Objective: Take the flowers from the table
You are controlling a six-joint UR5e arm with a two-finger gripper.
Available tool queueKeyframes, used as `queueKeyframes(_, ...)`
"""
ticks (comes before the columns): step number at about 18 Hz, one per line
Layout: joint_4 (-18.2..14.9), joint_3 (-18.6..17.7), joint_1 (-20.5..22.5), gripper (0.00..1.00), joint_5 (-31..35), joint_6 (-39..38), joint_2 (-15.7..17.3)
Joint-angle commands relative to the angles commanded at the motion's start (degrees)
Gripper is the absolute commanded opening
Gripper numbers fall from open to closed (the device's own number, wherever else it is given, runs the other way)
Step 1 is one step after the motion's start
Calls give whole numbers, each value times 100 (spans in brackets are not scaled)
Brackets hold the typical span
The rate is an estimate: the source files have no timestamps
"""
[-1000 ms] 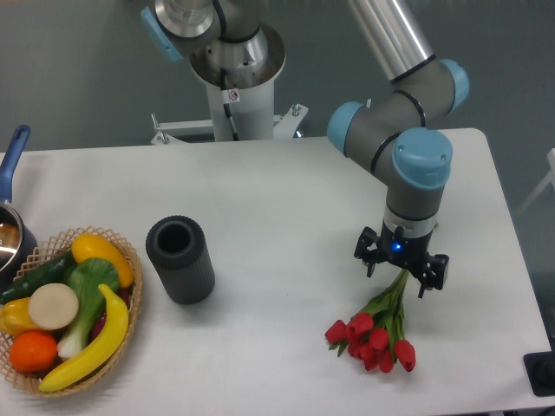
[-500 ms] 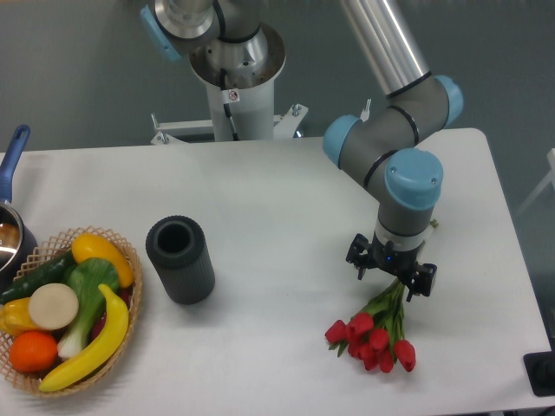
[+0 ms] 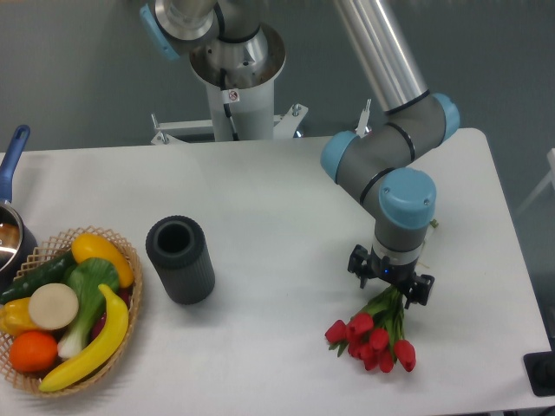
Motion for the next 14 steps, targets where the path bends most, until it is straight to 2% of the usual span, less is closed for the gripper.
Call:
queueKeyframes(4, 44, 52, -9, 11, 27, -378, 17)
queueKeyframes(5, 44, 62, -9, 8, 27, -396, 35)
queueKeyframes(9, 44, 167, 26, 3, 0, -379, 158)
queueKeyframes(14, -61, 430, 123, 3, 0, -326, 272)
